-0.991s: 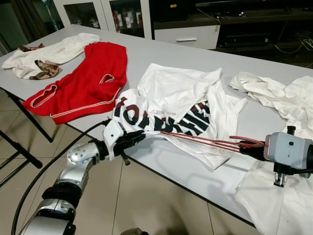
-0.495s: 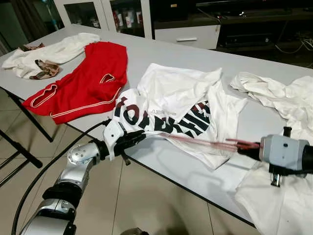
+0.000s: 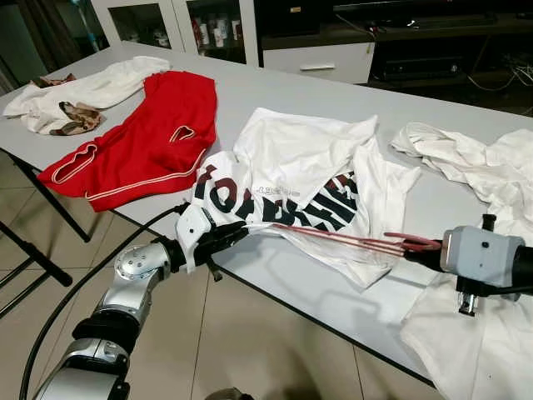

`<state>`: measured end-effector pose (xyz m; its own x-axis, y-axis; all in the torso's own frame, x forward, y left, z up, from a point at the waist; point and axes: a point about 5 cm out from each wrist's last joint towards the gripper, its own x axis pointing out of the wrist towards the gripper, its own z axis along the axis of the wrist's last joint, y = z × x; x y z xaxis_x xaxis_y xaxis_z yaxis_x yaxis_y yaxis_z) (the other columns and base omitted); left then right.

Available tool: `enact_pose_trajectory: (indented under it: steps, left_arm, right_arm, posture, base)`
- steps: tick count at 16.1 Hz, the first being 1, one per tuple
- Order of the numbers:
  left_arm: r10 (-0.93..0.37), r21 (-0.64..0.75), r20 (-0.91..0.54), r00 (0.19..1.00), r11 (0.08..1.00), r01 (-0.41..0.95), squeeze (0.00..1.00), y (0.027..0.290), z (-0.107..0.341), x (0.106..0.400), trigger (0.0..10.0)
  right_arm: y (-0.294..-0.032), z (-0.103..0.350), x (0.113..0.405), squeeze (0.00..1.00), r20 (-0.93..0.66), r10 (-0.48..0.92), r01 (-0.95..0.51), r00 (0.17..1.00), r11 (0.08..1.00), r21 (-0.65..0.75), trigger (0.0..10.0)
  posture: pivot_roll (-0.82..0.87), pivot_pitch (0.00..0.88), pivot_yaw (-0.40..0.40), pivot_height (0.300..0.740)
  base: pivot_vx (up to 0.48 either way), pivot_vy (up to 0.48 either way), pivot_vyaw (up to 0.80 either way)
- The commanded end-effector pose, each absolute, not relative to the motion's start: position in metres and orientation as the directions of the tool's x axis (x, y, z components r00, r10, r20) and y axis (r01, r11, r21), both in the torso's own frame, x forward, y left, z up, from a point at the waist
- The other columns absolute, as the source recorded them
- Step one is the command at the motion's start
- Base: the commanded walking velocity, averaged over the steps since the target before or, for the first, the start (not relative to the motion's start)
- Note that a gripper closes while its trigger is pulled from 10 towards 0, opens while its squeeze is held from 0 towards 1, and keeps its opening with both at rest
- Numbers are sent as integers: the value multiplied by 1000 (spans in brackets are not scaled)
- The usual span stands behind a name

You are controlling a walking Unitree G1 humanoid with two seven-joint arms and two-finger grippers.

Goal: Hang hanger

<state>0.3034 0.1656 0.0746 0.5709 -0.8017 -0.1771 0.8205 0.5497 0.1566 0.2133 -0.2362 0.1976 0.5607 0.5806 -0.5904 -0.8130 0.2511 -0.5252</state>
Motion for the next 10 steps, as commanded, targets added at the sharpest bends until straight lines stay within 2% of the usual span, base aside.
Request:
enact_pose_trajectory:
  steps: [1, 10]
  left_arm:
    - [-794, 178, -181, 580, 553, 814, 0, 169, 79, 308, 0]
    - [-799, 181, -178, 574, 547, 817, 0, 169, 81, 308, 0]
  right_arm:
    - [-233, 201, 215, 0, -580, 586, -803, 567, 233, -549, 10000]
    - [-239, 196, 217, 0, -604, 539, -792, 587, 227, -566, 10000]
  posture:
    - [-159, 0, 116, 736]
    - [-160, 0, 123, 736]
  base:
    - [0, 0, 0]
    - [0, 0, 0]
